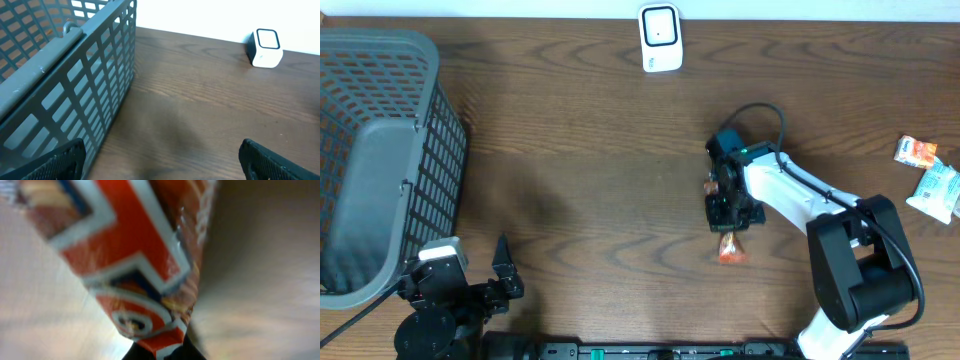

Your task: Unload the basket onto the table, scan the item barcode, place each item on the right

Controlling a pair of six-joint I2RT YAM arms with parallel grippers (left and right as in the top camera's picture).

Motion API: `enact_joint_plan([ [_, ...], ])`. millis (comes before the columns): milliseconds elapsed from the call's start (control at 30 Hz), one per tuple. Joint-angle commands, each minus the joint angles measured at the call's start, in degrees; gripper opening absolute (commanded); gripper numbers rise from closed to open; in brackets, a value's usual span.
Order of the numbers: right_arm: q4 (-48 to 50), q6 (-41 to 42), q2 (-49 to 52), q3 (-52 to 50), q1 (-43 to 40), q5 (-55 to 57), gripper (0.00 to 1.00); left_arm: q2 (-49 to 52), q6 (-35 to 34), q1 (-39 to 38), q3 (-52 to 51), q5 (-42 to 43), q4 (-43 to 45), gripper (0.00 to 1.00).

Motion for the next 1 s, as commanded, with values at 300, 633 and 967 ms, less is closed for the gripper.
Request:
enact_joint_plan([
  [300, -33.66, -57.22, 7.28, 14.91, -0.07, -64.26, 0.01, -0.26, -0.09, 0.20, -0.02, 0.55, 0.04, 0.98],
  [633, -33.57, -65.85, 7.30, 14.93, 0.81, -82.86, 0.01, -0.26, -0.09, 0.20, -0.04, 0.55, 0.04, 0.98],
  [967, -32.39, -68.11, 7.28, 15.08, 0.81, -82.86, 0.01, -0.26, -0.09, 0.20, -0.02, 0.55, 0.04, 0.98],
])
